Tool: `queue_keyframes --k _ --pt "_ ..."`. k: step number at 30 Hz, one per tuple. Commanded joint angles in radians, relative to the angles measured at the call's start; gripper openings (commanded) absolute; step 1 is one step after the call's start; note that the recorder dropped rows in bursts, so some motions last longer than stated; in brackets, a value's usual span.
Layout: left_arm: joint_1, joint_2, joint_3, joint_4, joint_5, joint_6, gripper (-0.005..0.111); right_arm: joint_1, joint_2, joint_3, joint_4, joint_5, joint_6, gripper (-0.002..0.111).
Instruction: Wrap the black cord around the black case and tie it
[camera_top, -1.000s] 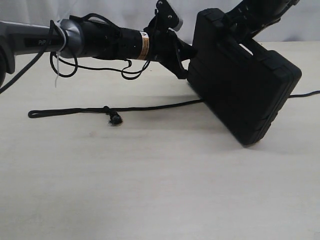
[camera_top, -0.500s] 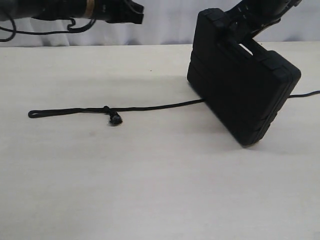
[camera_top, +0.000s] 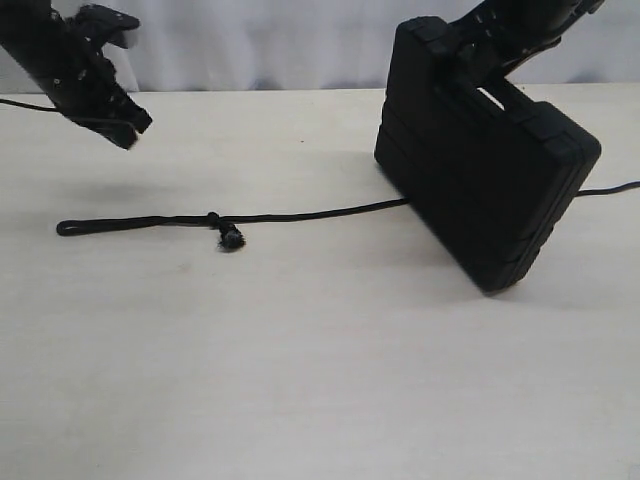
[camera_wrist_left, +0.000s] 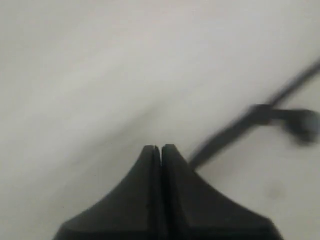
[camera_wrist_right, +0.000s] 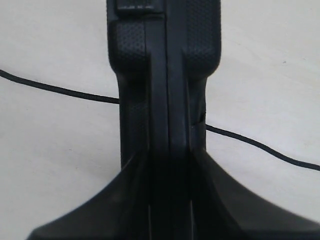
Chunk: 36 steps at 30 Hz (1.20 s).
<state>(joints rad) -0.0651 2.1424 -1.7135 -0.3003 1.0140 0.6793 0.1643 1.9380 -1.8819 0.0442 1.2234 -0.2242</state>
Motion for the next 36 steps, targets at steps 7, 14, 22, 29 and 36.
queue_keyframes --k 7,14,22,29,36 --pt "-0.163 0.028 0.016 -0.074 0.060 0.557 0.034 0.000 -0.009 0.004 0.022 -0.002 0.008 0.004" --pt "-0.289 0.130 0.018 0.096 -0.053 0.586 0.049 0.000 -0.009 0.004 0.022 -0.002 0.008 0.004" --pt "-0.308 0.194 0.020 0.168 -0.213 0.546 0.048 0.000 -0.009 0.004 0.022 -0.002 0.008 0.004" --pt "-0.308 0.203 0.020 0.157 -0.152 0.368 0.022 0.000 -0.009 0.004 0.031 -0.002 0.008 0.004" --pt "-0.308 0.219 0.020 -0.260 -0.123 0.002 0.000 0.000 -0.009 0.004 0.030 -0.002 0.001 0.004"
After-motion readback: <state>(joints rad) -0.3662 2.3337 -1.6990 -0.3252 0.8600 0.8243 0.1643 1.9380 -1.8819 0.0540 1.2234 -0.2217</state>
